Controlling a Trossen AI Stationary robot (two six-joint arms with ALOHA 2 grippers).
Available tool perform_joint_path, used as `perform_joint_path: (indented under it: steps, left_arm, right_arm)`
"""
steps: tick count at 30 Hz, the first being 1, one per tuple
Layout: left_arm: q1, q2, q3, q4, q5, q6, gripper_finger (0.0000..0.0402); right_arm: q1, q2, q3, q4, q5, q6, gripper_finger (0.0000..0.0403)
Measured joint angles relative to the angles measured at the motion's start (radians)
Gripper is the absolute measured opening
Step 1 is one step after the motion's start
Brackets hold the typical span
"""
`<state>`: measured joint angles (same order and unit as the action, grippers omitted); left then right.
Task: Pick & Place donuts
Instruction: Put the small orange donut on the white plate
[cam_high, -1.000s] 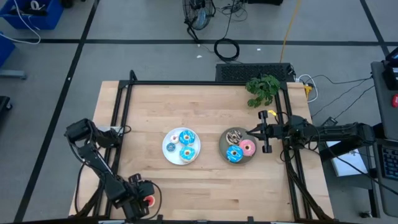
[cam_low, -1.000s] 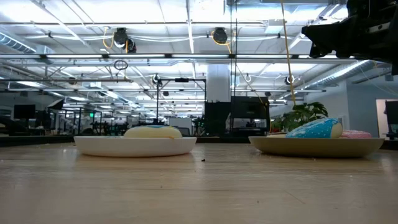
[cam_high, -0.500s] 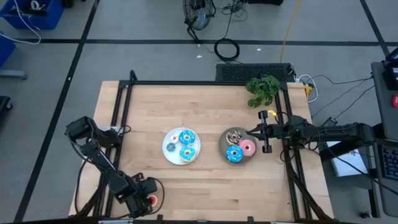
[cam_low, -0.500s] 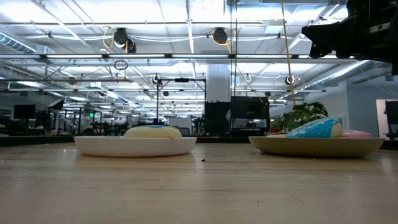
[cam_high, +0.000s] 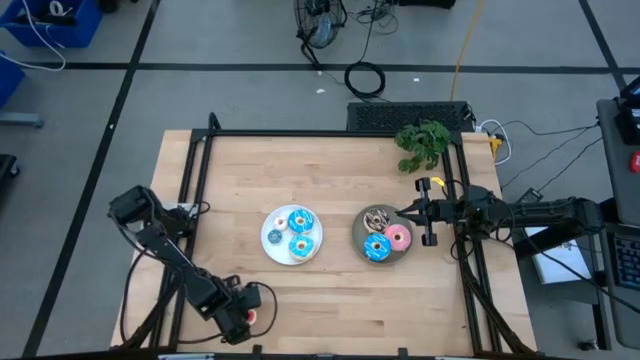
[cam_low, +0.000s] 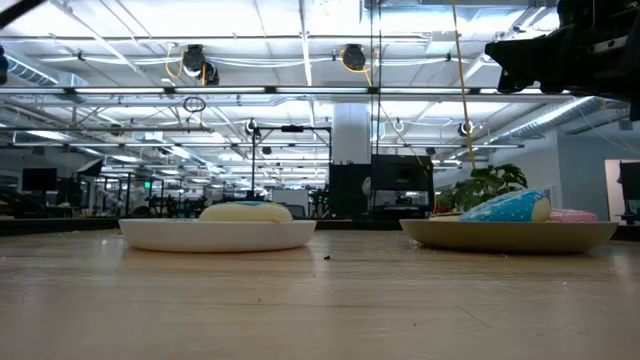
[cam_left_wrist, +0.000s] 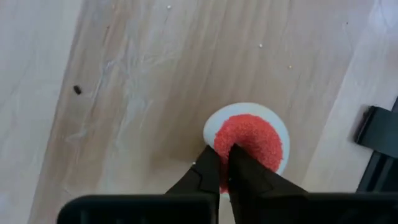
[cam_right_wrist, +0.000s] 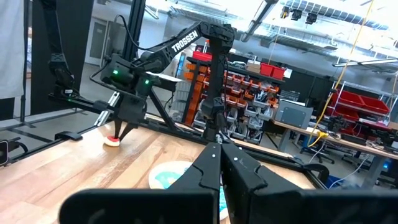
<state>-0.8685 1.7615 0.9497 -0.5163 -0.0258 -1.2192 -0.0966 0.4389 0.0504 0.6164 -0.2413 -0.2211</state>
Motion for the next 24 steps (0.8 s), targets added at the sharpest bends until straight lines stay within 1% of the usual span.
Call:
perform_joint_path:
  steps: [3,6,9,12,15,17,20,24]
  left_arm:
    - [0.010,0.000,0.007,-0.002,0.003,0.048,0.0020]
    - [0.021,-0.010,0.025,-0.029,-0.021,0.121,0.0010]
    - [0.044,-0.045,0.056,-0.106,-0.078,0.174,0.0010]
    - [0.065,-0.091,0.098,-0.209,-0.089,0.220,0.0012]
    - [0.086,-0.136,0.127,-0.377,-0.079,0.242,0.0007]
    - [0.099,-0.178,0.134,-0.458,-0.079,0.255,0.0009]
    - [0.126,-0.250,0.138,-0.499,-0.079,0.294,0.0015]
    - [0.186,-0.351,0.138,-0.553,-0.111,0.367,0.0007]
  right_arm:
    - [0.000,0.000,0.000,0.000,0.000,0.007,0.0000]
    - [0.000,0.000,0.000,0.000,0.000,0.018,0.0000]
    - [0.000,0.000,0.000,0.000,0.000,0.018,0.0000]
    - [0.000,0.000,0.000,0.000,0.000,0.017,0.0000]
    - [0.000,0.000,0.000,0.000,0.000,0.010,0.0000]
    - [0.000,0.000,0.000,0.001,0.000,0.010,0.0000]
    - [0.000,0.000,0.000,0.005,0.000,0.011,0.0000]
    - [0.000,0.000,0.000,0.012,0.000,0.011,0.0000]
